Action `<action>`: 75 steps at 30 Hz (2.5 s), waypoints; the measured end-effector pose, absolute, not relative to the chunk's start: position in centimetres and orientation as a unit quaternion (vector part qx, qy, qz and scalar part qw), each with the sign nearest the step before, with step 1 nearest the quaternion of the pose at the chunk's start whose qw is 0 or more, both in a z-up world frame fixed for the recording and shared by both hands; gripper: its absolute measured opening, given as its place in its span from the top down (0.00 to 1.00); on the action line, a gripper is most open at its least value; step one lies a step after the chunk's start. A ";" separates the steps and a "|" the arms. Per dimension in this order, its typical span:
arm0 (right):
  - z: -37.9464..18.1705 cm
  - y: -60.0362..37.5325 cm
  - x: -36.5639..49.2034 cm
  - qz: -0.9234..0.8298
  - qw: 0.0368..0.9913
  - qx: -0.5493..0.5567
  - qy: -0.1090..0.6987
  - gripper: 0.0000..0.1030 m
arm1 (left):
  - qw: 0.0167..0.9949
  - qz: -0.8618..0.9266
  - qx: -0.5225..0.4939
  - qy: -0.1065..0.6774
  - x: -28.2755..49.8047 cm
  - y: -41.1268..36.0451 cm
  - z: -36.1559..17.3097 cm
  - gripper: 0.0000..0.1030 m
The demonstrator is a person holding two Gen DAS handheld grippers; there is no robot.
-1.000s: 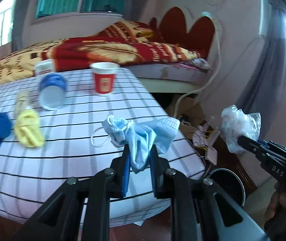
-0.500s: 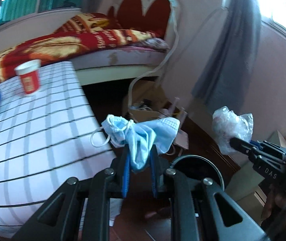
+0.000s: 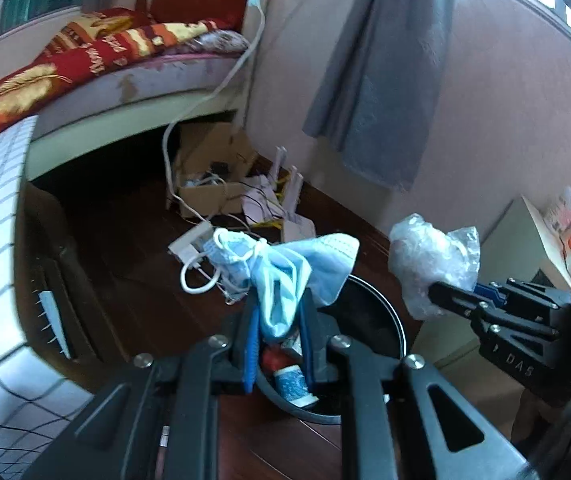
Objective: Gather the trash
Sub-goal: 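Carry the face mask and plastic bag over the black bin, then open the left tool over the bin while the right tool releases the plastic bag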
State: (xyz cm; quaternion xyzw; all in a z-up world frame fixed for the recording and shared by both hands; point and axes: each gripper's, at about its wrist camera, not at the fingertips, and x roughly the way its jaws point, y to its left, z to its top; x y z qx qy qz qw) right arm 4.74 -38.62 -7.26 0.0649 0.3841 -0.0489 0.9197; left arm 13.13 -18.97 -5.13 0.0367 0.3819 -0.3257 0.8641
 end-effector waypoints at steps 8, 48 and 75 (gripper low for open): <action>-9.6 -40.5 4.4 -0.059 0.908 0.076 0.408 0.83 | 0.850 -0.339 0.053 0.401 13.1 -21.1 -7.0 0.82; -21.9 -40.7 7.3 -0.090 0.836 0.005 0.542 0.14 | 0.791 -0.275 0.123 0.532 15.8 -23.8 -18.4 0.13; -15.1 -40.1 6.5 -0.122 0.868 0.018 0.481 0.00 | 0.844 -0.242 0.114 0.464 14.7 -20.8 -12.0 0.02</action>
